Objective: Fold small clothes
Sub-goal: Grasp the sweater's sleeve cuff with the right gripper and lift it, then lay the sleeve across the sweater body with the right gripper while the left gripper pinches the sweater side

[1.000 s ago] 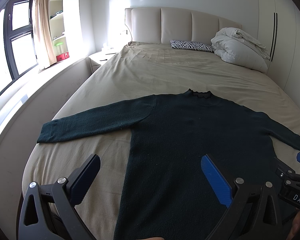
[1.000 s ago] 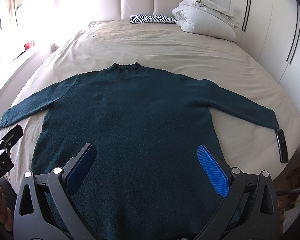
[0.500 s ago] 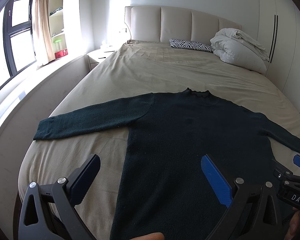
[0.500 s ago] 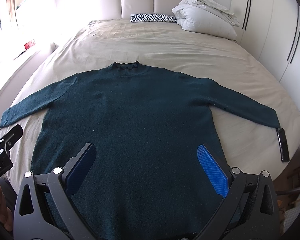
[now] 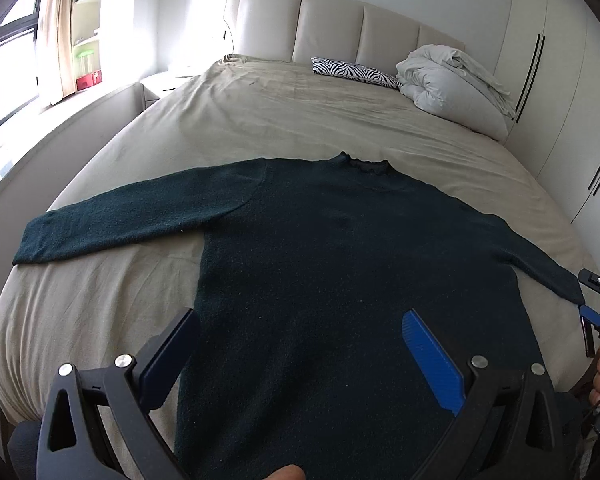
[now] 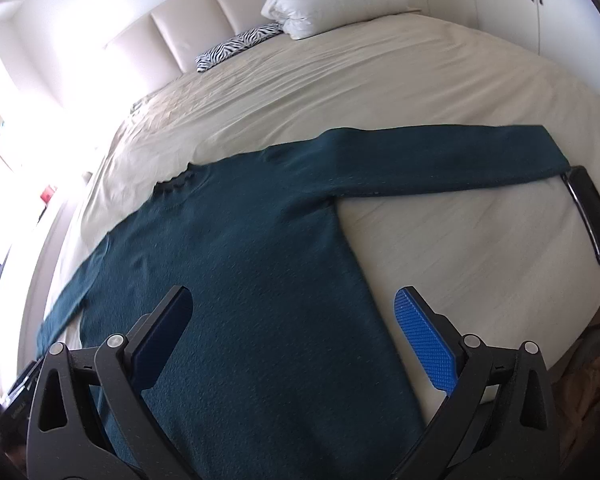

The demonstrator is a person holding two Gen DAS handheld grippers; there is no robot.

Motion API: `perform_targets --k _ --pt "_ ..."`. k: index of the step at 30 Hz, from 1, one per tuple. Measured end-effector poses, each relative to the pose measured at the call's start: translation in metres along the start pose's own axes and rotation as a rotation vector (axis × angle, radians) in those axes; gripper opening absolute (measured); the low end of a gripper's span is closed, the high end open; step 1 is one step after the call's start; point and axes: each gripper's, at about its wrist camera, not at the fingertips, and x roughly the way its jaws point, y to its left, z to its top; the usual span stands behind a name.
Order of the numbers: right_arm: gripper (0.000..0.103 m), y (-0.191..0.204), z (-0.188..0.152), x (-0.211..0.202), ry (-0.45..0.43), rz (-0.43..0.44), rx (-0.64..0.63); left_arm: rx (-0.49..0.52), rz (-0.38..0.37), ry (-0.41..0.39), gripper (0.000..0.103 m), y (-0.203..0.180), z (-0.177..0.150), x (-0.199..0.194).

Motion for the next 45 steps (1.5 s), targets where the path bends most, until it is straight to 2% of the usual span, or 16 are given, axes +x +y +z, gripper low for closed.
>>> perform_targets --k 3,5,8,11,15,19,22,23,24,25,26,30,33,36,40,45 --pt "0.085 -0.085 0.030 0.005 -0.047 0.007 0.188 -0.053 -0.093 -0.041 0.103 0.000 0.006 0.007" --pt "0.078 -0.142 0.049 0.009 -0.072 -0.018 0.298 -0.095 -0.159 -0.005 0.103 -0.001 0.010 0.019" --pt "0.071 -0.209 0.070 0.022 -0.078 -0.048 0.421 -0.075 -0.153 0.107 0.103 -0.011 0.014 0.044" --pt "0.067 -0.263 0.082 0.044 -0.052 -0.031 0.533 -0.094 -0.131 0.141 0.103 -0.015 0.014 0.060" --pt "0.065 -0.309 0.093 0.068 -0.081 -0.031 0.624 -0.106 -0.149 0.169 0.103 -0.018 0.015 0.076" --pt "0.064 -0.329 0.116 0.086 -0.127 -0.062 0.620 -0.154 -0.214 0.203 0.103 -0.015 0.017 0.089" --pt "0.043 -0.336 0.135 0.102 -0.134 -0.087 0.615 -0.164 -0.249 0.207 0.102 -0.015 0.019 0.095" --pt "0.028 -0.337 0.140 0.106 -0.132 -0.103 0.628 -0.161 -0.254 0.206 0.102 -0.016 0.020 0.097" --pt "0.022 -0.337 0.146 0.110 -0.131 -0.118 0.638 -0.159 -0.259 0.204 0.100 -0.015 0.021 0.099" --pt "0.018 -0.330 0.154 0.113 -0.130 -0.128 0.638 -0.159 -0.267 0.204 0.098 -0.014 0.022 0.100" --pt "0.010 -0.325 0.162 0.116 -0.131 -0.144 0.627 -0.162 -0.275 0.207 0.093 -0.013 0.023 0.103" --pt "0.007 -0.288 0.186 0.118 -0.139 -0.188 0.483 -0.203 -0.305 0.218 0.085 -0.005 0.028 0.114" --pt "0.007 -0.221 0.202 0.120 -0.140 -0.168 0.260 -0.223 -0.328 0.216 0.085 0.000 0.034 0.119" --pt "0.006 -0.132 0.210 0.134 -0.117 -0.110 -0.003 -0.251 -0.361 0.206 0.085 0.004 0.040 0.123" --pt "0.006 -0.012 0.189 0.171 -0.049 -0.006 -0.284 -0.286 -0.413 0.202 0.085 0.007 0.047 0.129" --pt "0.006 0.084 0.139 0.230 0.071 0.088 -0.426 -0.343 -0.482 0.236 0.085 0.009 0.052 0.149"
